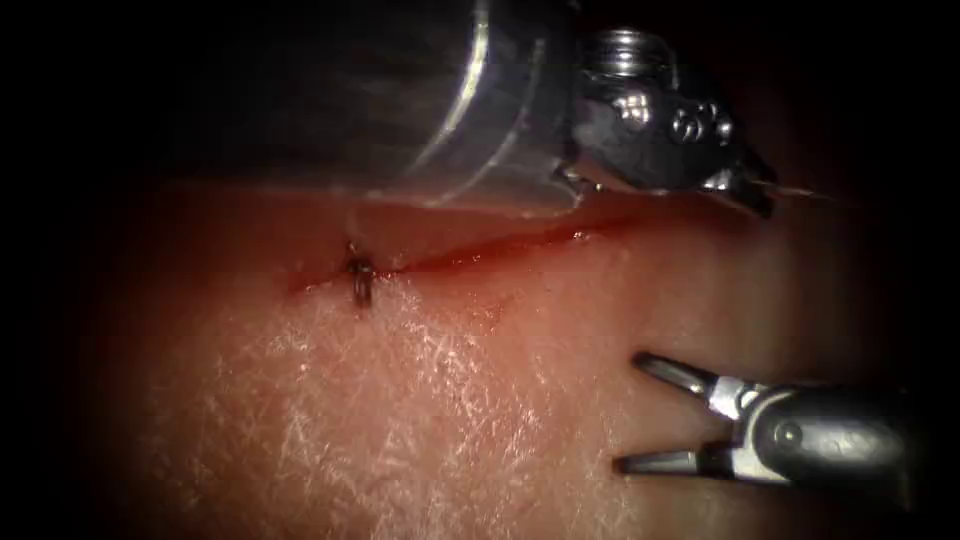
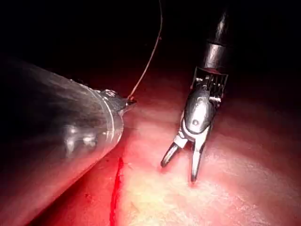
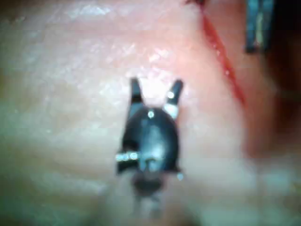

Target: Wound Closure

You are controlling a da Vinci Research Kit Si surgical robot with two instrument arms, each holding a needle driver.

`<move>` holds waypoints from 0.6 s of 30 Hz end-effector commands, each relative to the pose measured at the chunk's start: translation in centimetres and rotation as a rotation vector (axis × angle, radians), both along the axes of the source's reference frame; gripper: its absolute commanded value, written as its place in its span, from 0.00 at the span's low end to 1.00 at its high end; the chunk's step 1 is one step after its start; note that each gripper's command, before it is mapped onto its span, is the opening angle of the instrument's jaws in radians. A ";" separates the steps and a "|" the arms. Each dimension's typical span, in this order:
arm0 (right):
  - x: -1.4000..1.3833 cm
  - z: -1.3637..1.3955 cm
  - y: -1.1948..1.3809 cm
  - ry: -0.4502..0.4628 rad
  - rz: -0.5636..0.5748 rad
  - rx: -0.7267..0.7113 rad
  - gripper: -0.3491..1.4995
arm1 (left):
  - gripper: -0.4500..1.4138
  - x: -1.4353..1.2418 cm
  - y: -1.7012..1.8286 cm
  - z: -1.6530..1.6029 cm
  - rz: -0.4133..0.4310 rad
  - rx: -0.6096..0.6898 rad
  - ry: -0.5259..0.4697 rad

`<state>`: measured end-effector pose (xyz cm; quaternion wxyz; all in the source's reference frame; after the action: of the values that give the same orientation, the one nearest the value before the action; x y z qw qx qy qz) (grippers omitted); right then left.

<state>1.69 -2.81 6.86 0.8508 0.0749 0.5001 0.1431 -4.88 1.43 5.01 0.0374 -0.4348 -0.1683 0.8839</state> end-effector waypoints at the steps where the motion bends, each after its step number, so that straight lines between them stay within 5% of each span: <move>1: 0.08 0.05 -0.07 0.003 -0.002 0.002 0.78 | 0.00 -0.17 0.08 0.10 -0.019 0.021 -0.022; 9: 0.13 0.06 -0.10 0.003 -0.010 0.006 0.78 | 0.00 -0.65 0.54 0.50 -0.087 0.142 -0.134; 10: 0.14 0.06 -0.10 0.002 -0.010 0.006 0.78 | 0.07 -0.66 0.56 0.54 -0.091 0.166 -0.133; 14: 0.14 0.06 -0.10 0.004 -0.011 0.007 0.78 | 0.71 -0.63 0.60 0.63 -0.142 0.270 -0.099; 16: 0.15 0.06 -0.10 0.004 -0.011 0.007 0.78 | 0.87 -0.56 0.61 0.64 -0.182 0.285 -0.067; 18: 0.15 0.06 -0.10 0.004 -0.011 0.007 0.78 | 0.91 -0.45 0.59 0.63 -0.195 0.296 -0.055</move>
<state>1.78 -2.85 6.86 0.8509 0.0791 0.4999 0.1404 -5.22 1.99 5.59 0.1840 -0.4629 -0.2593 0.8274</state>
